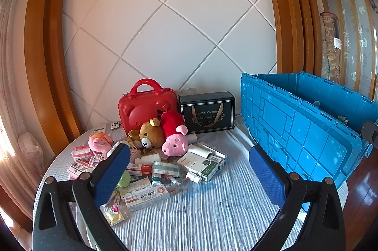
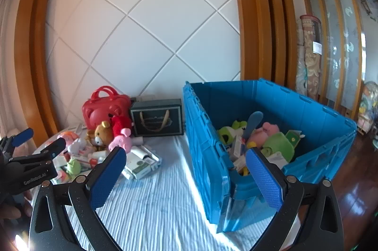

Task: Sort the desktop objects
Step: 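Move both tools toward the pile of items on the table, then grasp the pink pig plush with the right tool while the left tool reaches the ointment box, then grasp the white ointment box with the left tool while the right tool lifts the pig, then carry both items over the blue bin and open both tools to drop them, then move both empty tools back from the bin to the table pile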

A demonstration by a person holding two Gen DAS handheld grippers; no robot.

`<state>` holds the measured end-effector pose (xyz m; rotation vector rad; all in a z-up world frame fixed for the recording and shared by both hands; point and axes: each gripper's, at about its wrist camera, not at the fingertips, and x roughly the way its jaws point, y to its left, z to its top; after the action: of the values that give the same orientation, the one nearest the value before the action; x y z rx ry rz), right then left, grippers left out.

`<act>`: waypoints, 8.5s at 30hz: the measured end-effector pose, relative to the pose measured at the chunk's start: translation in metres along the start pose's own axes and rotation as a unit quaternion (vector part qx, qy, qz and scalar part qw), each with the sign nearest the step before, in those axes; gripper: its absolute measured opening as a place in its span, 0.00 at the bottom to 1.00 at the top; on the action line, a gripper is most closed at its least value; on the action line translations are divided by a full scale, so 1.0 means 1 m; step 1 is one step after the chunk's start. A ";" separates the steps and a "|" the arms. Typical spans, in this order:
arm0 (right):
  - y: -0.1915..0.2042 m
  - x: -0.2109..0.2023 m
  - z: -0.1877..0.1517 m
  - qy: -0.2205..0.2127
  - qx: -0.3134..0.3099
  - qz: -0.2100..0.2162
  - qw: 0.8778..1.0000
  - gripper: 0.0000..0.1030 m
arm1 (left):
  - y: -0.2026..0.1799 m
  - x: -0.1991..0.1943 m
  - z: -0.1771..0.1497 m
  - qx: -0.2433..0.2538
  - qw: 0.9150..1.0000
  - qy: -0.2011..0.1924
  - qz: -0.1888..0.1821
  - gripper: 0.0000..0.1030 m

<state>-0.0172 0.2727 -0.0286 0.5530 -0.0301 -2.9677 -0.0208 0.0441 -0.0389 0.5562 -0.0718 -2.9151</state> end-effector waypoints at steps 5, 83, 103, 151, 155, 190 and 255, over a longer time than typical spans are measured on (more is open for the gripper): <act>-0.004 -0.002 -0.003 -0.001 -0.001 0.006 1.000 1.00 | -0.003 -0.003 -0.002 0.000 1.000 0.001 0.009 0.99; 0.235 0.341 -0.015 0.170 -0.100 0.098 0.975 1.00 | 0.193 0.260 -0.128 0.045 0.982 0.170 -0.069 0.99; 0.267 0.427 -0.059 0.240 -0.120 0.124 0.955 1.00 | 0.160 0.291 -0.208 0.089 0.946 0.253 -0.184 0.91; 0.250 0.438 -0.057 0.251 -0.108 0.148 0.950 0.64 | 0.156 0.289 -0.193 0.082 0.940 0.258 -0.206 0.43; 0.226 0.388 -0.061 0.253 -0.095 0.121 0.955 0.64 | 0.158 0.273 -0.162 0.086 0.951 0.213 -0.207 0.43; -0.171 0.085 0.094 0.013 0.109 -0.144 0.984 0.69 | -0.228 0.138 0.156 0.174 0.895 -0.060 -0.405 0.44; 0.202 0.254 -0.033 0.141 -0.035 0.138 0.980 0.99 | 0.212 0.223 -0.093 0.050 0.989 0.137 -0.036 0.78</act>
<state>-0.2166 0.0408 -0.1421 0.8758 0.0222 -2.5871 -0.1565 -0.2055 -0.1893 0.9895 -0.1651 -2.8832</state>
